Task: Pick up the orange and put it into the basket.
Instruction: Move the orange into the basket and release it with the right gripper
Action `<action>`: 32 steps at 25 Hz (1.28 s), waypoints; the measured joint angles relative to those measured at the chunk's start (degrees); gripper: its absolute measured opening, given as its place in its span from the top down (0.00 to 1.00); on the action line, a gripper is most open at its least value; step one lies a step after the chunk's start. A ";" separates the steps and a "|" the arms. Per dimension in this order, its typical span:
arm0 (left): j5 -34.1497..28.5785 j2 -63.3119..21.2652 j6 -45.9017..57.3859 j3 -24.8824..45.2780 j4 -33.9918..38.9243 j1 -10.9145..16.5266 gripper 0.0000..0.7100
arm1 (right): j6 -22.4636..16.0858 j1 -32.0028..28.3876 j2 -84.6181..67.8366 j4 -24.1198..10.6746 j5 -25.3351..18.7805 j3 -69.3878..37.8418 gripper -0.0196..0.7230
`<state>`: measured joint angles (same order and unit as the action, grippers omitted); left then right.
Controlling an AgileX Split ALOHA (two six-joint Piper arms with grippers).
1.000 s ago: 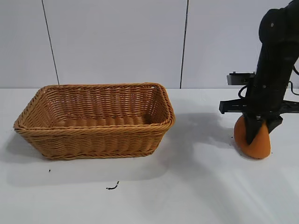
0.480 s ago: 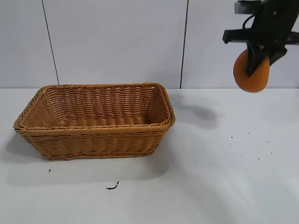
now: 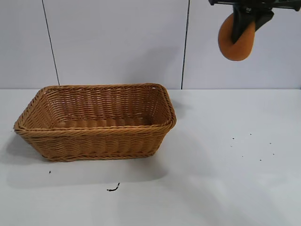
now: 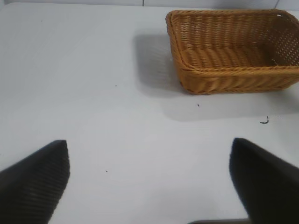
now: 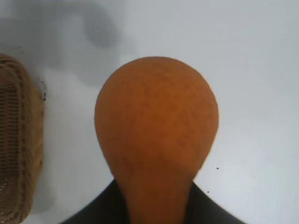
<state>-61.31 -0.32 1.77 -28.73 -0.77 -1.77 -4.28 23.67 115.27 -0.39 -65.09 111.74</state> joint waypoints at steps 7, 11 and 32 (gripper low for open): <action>0.00 0.00 0.00 0.00 0.00 0.00 0.06 | -0.50 9.29 4.29 0.39 5.51 0.06 0.89; 0.00 0.00 0.00 0.00 0.00 0.00 0.06 | -1.16 12.42 9.01 0.39 8.39 0.06 0.89; 0.00 0.00 0.00 0.00 0.00 0.00 0.06 | -1.20 13.54 20.00 3.60 8.40 4.10 0.11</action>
<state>-61.31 -0.32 1.77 -28.73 -0.77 -1.77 -5.48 37.20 135.27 3.21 -56.69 115.84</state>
